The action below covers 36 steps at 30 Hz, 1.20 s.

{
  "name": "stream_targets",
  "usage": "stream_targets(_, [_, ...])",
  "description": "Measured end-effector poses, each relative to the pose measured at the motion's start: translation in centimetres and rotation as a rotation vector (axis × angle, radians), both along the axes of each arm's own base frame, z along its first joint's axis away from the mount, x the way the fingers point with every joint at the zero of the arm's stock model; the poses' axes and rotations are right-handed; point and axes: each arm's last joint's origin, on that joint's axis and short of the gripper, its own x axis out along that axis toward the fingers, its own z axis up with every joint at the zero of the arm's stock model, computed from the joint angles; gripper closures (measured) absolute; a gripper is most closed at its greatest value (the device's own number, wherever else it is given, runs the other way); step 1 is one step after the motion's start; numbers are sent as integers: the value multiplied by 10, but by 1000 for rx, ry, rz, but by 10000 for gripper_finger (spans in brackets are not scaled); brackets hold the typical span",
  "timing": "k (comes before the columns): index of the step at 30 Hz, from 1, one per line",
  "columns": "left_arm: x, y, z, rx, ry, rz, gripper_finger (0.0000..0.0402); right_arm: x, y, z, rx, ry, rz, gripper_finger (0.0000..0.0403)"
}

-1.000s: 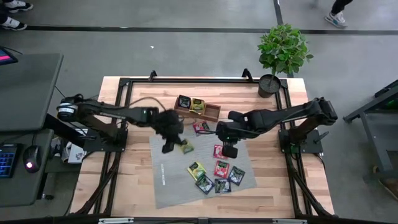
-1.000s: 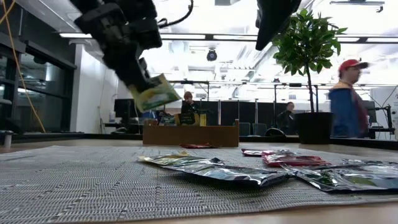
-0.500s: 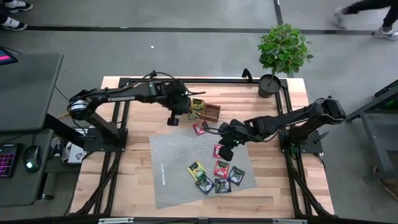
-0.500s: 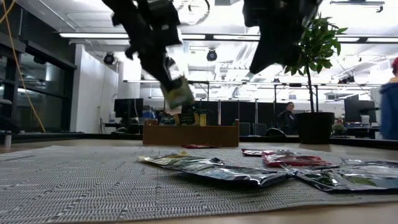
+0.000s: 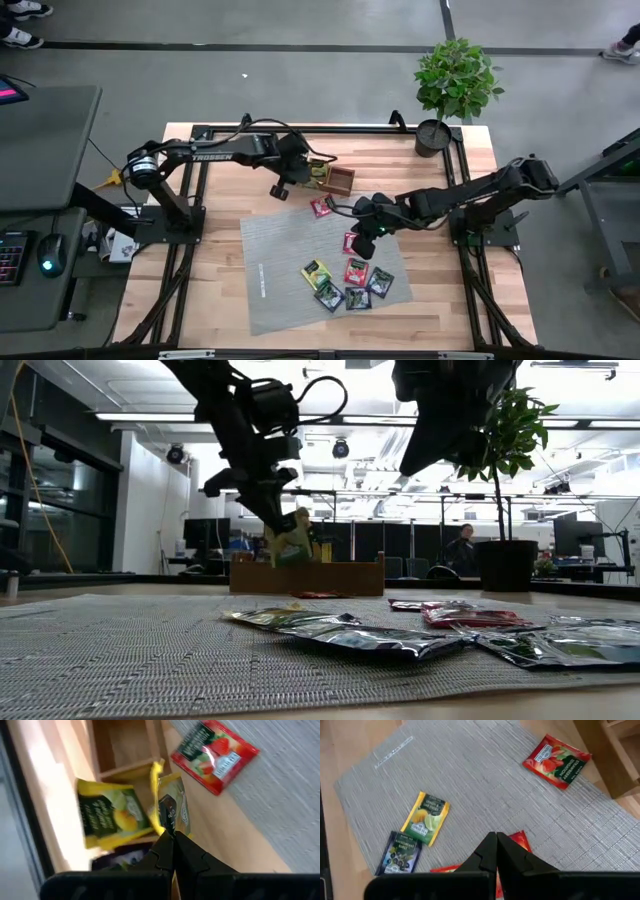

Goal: Pick & Place Tea
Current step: Put the yellow tea bag into the middle section of the wooden organizer

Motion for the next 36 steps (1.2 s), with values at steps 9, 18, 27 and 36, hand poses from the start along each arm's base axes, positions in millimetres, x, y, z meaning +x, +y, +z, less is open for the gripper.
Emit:
stream_targets(9, [7,5,5,118,-63,-2,401,0,-1,0,-23,-5,-32,402])
stream_targets(18, [10,9,9,172,-108,2,401,0,-1,0,-24,-8,-53,402])
stream_targets(27, [19,13,-21,142,-8,-25,401,0,-2,0,-36,-11,-68,402])
stream_targets(36, [23,15,-17,201,-45,-4,391,0,-2,0,-49,-5,-64,402])
